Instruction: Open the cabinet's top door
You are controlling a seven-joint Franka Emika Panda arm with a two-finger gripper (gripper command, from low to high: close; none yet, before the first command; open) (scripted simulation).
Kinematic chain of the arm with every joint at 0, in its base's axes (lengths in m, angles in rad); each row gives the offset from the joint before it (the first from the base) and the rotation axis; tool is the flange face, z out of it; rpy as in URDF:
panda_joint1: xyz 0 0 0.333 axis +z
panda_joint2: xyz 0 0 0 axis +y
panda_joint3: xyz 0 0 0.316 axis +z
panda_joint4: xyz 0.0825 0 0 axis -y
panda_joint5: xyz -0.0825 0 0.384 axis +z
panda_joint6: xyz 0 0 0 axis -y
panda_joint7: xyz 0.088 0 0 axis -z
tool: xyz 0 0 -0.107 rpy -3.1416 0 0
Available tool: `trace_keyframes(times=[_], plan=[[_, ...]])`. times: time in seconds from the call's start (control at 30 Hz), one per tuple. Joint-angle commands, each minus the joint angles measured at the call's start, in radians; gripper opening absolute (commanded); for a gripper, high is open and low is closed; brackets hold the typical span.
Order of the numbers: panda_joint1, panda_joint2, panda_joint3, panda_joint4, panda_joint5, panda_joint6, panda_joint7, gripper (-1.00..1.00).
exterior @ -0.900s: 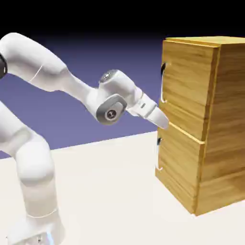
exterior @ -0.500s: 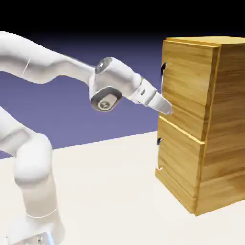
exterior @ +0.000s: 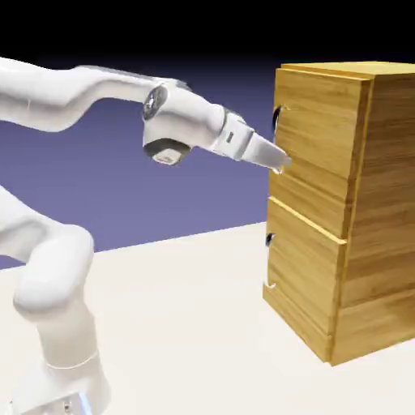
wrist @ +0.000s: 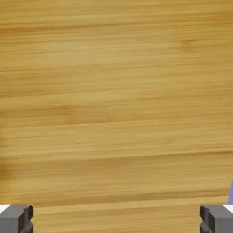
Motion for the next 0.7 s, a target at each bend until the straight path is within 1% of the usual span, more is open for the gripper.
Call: trace_keyframes(times=[0.0,0.67], plan=[[-0.013,-0.007,0.016,0.006,0.044,-0.001,-0.03,0.0],[-0.279,-0.148,0.334,0.131,0.914,-0.028,-0.633,0.0]])
